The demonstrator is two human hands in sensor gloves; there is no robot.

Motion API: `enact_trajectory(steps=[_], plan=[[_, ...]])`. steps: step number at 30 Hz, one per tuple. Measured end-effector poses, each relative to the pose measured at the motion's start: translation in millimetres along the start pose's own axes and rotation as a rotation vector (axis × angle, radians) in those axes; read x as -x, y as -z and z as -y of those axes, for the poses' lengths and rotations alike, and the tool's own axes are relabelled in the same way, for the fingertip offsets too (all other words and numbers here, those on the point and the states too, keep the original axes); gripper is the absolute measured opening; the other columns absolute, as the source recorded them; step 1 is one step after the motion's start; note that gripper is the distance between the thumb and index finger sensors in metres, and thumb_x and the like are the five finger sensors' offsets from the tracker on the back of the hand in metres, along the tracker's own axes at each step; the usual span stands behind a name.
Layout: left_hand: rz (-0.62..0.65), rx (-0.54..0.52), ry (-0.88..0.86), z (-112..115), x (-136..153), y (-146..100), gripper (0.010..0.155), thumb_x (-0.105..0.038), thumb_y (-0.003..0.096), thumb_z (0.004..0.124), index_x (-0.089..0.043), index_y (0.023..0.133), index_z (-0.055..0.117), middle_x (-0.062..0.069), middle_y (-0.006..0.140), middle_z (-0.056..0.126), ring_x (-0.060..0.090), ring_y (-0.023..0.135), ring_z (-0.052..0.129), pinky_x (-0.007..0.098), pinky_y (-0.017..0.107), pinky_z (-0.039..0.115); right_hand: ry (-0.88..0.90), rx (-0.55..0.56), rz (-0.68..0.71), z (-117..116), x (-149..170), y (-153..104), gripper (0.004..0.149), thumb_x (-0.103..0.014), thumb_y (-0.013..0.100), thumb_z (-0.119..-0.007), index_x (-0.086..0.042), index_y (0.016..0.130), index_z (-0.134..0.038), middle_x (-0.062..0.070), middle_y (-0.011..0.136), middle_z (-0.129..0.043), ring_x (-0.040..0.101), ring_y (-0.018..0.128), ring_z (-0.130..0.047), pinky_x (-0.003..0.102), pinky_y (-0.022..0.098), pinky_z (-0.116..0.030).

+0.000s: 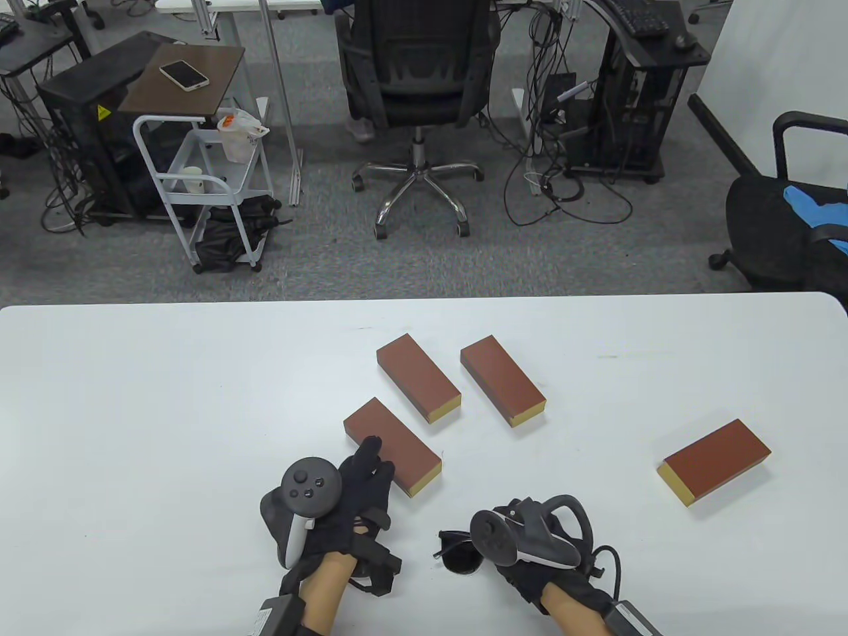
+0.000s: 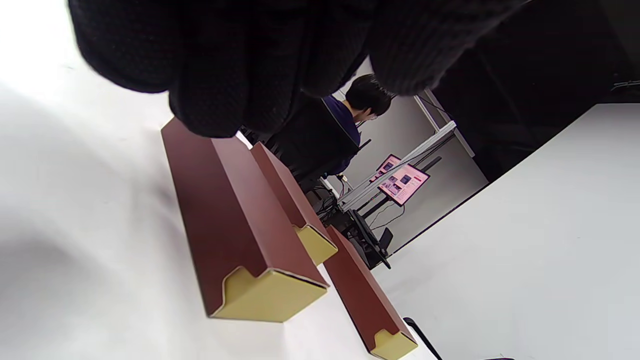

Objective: Slide to open storage boxes and store sunglasses

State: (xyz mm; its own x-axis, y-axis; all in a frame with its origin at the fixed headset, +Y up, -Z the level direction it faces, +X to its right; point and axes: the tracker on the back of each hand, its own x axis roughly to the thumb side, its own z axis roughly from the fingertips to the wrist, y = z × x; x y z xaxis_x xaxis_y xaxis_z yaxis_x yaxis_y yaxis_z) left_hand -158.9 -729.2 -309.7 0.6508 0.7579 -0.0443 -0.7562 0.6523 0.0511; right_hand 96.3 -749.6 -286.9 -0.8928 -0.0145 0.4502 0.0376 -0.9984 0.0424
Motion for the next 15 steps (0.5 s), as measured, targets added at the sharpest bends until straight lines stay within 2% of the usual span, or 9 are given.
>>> enact_trajectory(steps=[5, 9, 11, 13, 15], plan=[[0.032, -0.007, 0.012, -1, -8, -2, 0.059, -0.046, 0.0478, 0.077, -0.024, 0.102, 0.073, 0.009, 0.097, 0.087, 0.036, 0.078, 0.092, 0.057, 0.055, 0.076, 0.043, -0.011, -0.022, 1, 5, -1, 0.04, -0.042, 0.03, -0.089, -0.026, 0.067, -0.091, 0.006, 0.066, -0.097, 0.03, 0.06, -0.095, 0.048, 0.048, -0.081], [0.069, -0.026, 0.044, -3, -20, -7, 0.059, -0.047, 0.0476, 0.077, -0.025, 0.103, 0.073, 0.009, 0.098, 0.087, 0.035, 0.08, 0.092, 0.057, 0.056, 0.075, 0.119, 0.058, -0.095, 12, 23, -5, 0.046, -0.048, 0.03, -0.086, -0.026, 0.07, -0.089, 0.008, 0.071, -0.095, 0.033, 0.064, -0.092, 0.05, 0.051, -0.078], [0.087, -0.033, 0.052, -3, -24, -9, 0.061, -0.049, 0.0472, 0.077, -0.025, 0.103, 0.073, 0.009, 0.099, 0.086, 0.036, 0.081, 0.091, 0.058, 0.057, 0.075, 0.123, 0.125, -0.185, 20, 41, -7, 0.049, -0.05, 0.03, -0.085, -0.025, 0.072, -0.088, 0.01, 0.073, -0.093, 0.035, 0.066, -0.09, 0.052, 0.052, -0.076], [0.108, -0.012, 0.045, 0, -26, -10, 0.062, -0.052, 0.0465, 0.076, -0.025, 0.103, 0.073, 0.009, 0.099, 0.086, 0.036, 0.081, 0.091, 0.058, 0.057, 0.075, -0.01, 0.223, -0.28, 28, 58, -9, 0.054, -0.054, 0.029, -0.084, -0.023, 0.073, -0.088, 0.012, 0.074, -0.092, 0.038, 0.067, -0.089, 0.054, 0.053, -0.075], [0.119, 0.008, 0.043, 4, -28, -11, 0.063, -0.053, 0.0464, 0.076, -0.024, 0.103, 0.073, 0.012, 0.098, 0.086, 0.036, 0.081, 0.091, 0.058, 0.056, 0.075, -0.172, 0.221, -0.343, 33, 75, -8, 0.057, -0.059, 0.029, -0.081, -0.026, 0.075, -0.085, 0.01, 0.078, -0.091, 0.037, 0.07, -0.088, 0.052, 0.053, -0.075]])
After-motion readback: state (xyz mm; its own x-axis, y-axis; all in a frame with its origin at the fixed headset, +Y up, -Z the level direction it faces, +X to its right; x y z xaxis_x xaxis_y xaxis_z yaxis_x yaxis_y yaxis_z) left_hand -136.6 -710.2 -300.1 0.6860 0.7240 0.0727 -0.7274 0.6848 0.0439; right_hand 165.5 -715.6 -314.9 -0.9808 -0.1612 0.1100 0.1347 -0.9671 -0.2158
